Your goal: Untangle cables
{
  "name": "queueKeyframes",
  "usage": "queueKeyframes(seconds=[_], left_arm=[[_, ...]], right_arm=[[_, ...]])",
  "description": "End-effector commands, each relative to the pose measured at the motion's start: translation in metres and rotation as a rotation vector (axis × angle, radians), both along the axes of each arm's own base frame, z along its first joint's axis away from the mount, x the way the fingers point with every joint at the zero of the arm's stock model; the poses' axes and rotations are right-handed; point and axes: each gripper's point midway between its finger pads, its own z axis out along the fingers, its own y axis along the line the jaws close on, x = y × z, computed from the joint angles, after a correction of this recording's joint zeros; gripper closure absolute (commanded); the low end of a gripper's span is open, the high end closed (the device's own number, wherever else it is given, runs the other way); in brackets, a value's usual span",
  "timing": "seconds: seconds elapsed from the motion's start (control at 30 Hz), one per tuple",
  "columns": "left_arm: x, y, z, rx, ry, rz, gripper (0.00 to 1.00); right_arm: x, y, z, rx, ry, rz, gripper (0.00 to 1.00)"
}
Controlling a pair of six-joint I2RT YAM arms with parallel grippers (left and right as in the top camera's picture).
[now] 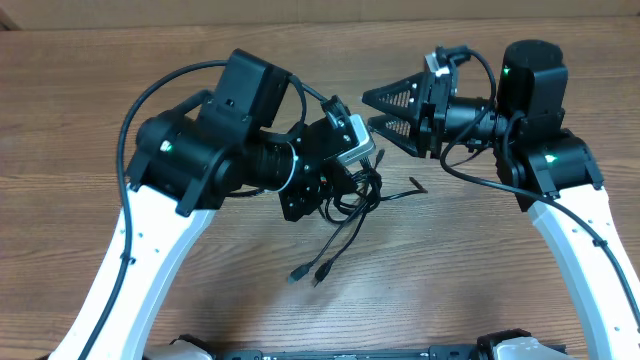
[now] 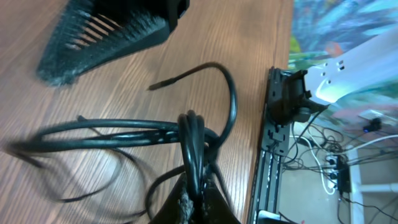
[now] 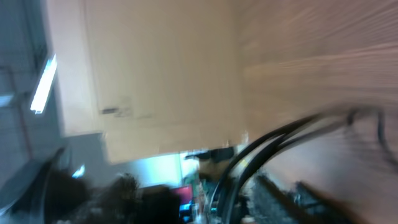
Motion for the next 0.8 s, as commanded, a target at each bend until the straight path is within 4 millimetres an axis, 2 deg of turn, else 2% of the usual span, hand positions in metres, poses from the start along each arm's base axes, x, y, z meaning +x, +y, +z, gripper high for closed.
queueKeyframes(seconds=[0.0, 0.1, 0.13, 0.17, 0.2, 0.4, 0.53, 0.67, 0.77], left_arm=[[-0.001, 0.021, 0.026, 0.001, -0.076, 0.156, 0.96], [0.013, 0.035, 0.037, 0.005, -0.106, 0.325, 0.96], [0.015, 0.037, 0.039, 0.002, -0.107, 0.351, 0.96], [0.018, 0.038, 0.039, 0.002, -0.105, 0.375, 0.96], [0.019, 0.039, 0.039, 0.004, -0.106, 0.383, 0.96], [0.034, 0.063, 0.027, 0.109, -0.119, 0.543, 0.96], [0.045, 0.088, 0.020, 0.181, -0.107, 0.727, 0.96], [0.047, 0.087, 0.022, 0.155, -0.090, 0.755, 0.96], [0.045, 0.077, 0.027, 0.110, -0.075, 0.717, 0.96]], right_arm=[[0.011, -0.012, -0.017, -0.142, -0.118, -0.060, 0.32], [0.001, -0.011, -0.024, -0.184, -0.193, 0.009, 0.18], [-0.002, -0.009, -0.023, -0.178, -0.200, 0.027, 0.13], [-0.006, -0.007, -0.021, -0.164, -0.221, 0.057, 0.03], [-0.009, -0.005, -0.019, -0.153, -0.243, 0.084, 0.00], [-0.020, 0.000, -0.012, -0.132, -0.381, 0.181, 0.00], [-0.020, 0.000, -0.012, -0.125, -0.346, 0.170, 0.00], [-0.020, 0.000, -0.012, -0.084, -0.179, 0.127, 0.00], [-0.021, 0.001, -0.012, -0.061, -0.088, 0.105, 0.00]])
